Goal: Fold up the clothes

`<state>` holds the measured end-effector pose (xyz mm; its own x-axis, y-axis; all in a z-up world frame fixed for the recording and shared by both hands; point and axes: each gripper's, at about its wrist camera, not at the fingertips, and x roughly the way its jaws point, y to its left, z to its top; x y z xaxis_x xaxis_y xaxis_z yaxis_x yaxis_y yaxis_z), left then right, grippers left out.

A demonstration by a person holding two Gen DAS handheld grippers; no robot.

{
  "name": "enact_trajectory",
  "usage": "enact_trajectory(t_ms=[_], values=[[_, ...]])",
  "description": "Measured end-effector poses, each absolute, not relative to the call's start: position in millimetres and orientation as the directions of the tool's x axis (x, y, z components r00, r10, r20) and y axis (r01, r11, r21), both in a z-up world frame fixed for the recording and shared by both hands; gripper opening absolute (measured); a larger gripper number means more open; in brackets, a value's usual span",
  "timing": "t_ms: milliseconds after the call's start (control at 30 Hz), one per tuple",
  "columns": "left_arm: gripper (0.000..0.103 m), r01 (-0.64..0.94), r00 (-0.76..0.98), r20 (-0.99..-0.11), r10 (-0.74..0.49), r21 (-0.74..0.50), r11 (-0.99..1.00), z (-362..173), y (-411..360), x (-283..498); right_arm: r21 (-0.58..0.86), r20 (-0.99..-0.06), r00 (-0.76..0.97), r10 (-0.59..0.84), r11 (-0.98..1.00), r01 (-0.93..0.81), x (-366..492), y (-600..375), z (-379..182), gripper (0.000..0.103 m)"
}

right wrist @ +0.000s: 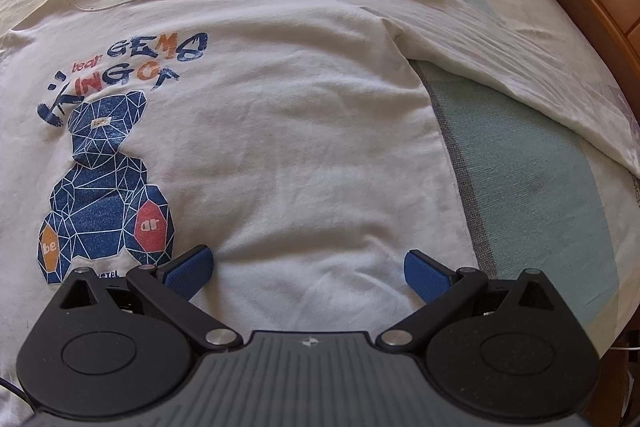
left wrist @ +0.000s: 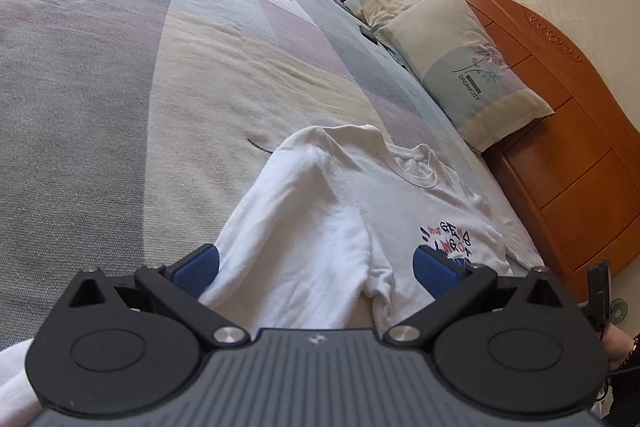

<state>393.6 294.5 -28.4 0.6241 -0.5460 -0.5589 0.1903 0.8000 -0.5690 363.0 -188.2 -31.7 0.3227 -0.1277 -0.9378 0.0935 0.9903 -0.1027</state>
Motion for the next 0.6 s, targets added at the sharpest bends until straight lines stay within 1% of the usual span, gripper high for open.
enact_trajectory(t_ms=[100,433,567,600], values=[[0.102,0.171,0.680,-0.543,-0.493,-0.536,0.827,-17.5,311.5,396.8,-0.107,-0.937,0.322,-0.132,0.990,0.096,362.7,-186.4,-31.8,0.103],[0.095,0.123,0.677,-0.690,-0.257,-0.239,0.963,-24.0,310.5,388.0,-0.100,-0.936,0.327,-0.128,0.990,0.101,362.7,-188.2,-32.7,0.103],[0.079,0.124,0.671,-0.723,-0.161,-0.105,0.987,-28.8,301.7,382.2,-0.097,-0.936,0.329,-0.127,0.990,0.106,362.0,-188.1,-32.9,0.103],[0.079,0.131,0.673,-0.726,-0.142,-0.072,0.989,-29.6,295.7,380.0,-0.098,-0.936,0.329,-0.127,0.990,0.105,362.2,-187.8,-33.0,0.103]])
